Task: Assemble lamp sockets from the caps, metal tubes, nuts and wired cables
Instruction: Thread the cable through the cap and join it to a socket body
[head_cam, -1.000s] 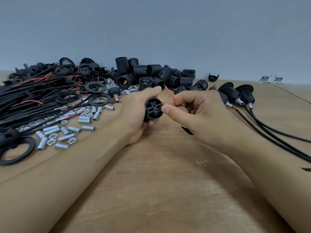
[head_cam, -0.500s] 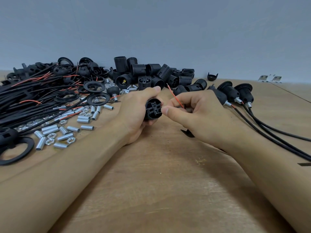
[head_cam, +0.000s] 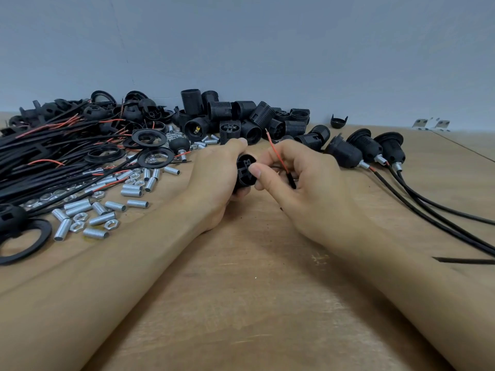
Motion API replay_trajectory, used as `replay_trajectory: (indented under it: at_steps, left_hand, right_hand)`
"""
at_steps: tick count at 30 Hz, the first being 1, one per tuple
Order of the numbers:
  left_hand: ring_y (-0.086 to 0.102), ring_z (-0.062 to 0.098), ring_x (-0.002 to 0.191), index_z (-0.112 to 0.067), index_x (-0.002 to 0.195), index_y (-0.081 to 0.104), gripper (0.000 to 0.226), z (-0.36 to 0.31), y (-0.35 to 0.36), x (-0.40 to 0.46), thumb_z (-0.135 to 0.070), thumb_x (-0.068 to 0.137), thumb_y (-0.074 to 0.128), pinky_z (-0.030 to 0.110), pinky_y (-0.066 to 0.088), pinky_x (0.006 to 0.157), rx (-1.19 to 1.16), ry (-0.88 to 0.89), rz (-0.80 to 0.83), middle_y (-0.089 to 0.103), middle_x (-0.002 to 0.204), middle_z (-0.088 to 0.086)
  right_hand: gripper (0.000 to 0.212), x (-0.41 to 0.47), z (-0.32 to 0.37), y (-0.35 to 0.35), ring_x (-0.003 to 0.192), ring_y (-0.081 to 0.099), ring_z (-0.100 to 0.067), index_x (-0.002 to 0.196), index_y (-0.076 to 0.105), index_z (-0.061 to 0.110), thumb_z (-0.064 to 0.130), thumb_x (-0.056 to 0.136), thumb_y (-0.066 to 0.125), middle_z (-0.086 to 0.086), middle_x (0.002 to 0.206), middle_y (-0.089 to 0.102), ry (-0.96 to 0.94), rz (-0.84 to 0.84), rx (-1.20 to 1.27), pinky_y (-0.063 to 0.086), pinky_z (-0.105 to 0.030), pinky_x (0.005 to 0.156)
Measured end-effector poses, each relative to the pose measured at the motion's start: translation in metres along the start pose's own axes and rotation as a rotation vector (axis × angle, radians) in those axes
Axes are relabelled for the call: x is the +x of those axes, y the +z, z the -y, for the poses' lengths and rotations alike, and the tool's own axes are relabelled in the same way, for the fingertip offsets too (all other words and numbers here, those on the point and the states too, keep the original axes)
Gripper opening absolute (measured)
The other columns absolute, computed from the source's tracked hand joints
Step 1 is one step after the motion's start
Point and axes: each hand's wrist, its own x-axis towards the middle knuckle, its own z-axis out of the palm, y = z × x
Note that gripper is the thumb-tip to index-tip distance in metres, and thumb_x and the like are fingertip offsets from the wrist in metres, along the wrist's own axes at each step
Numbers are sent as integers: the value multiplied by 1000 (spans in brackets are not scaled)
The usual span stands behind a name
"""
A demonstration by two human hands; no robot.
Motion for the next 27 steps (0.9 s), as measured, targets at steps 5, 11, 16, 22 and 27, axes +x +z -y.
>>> replay_trajectory:
  at_steps: [5, 11, 16, 22, 27]
  left_hand:
    - [37, 17, 36, -16, 62, 46, 34, -1, -2, 0, -22, 96, 52, 16, 23, 37, -24, -24, 20, 46, 48, 2]
    - [34, 15, 31, -16, 61, 48, 36, -2, -1, -3, -23, 96, 50, 17, 16, 39, -45, -69, 72, 47, 49, 4]
    - [35, 15, 34, -14, 66, 48, 32, -2, 0, -6, -24, 97, 49, 16, 16, 38, -43, -103, 43, 46, 55, 6]
    - [36, 14, 36, -16, 64, 50, 34, -3, 2, -8, -22, 97, 48, 14, 21, 34, -75, -116, 0, 48, 57, 5]
    - [35, 18, 44, -13, 67, 47, 33, -2, 2, -9, -25, 99, 45, 14, 21, 35, -71, -154, 32, 46, 69, 15]
  right_hand:
    - [3, 0, -1, -3, 67, 62, 3, 94, 70, 11, 12, 91, 68, 16, 72, 68, -50, 66, 0, 46, -16, 61]
    - [7, -1, 1, 1, 70, 70, -14, 89, 67, 5, 12, 91, 69, 4, 74, 73, -41, 3, 41, 53, -43, 66]
    - [6, 0, 5, -1, 64, 62, -21, 85, 65, 13, 12, 90, 69, 1, 74, 73, -62, 71, 26, 49, -39, 62]
    - [12, 2, 5, -1, 64, 58, -15, 81, 62, 15, 13, 90, 69, -2, 74, 72, -54, 94, 17, 46, -28, 60]
    - [13, 1, 1, 1, 64, 59, -20, 81, 62, 2, 9, 90, 67, -7, 73, 71, -68, 99, 82, 46, -33, 59]
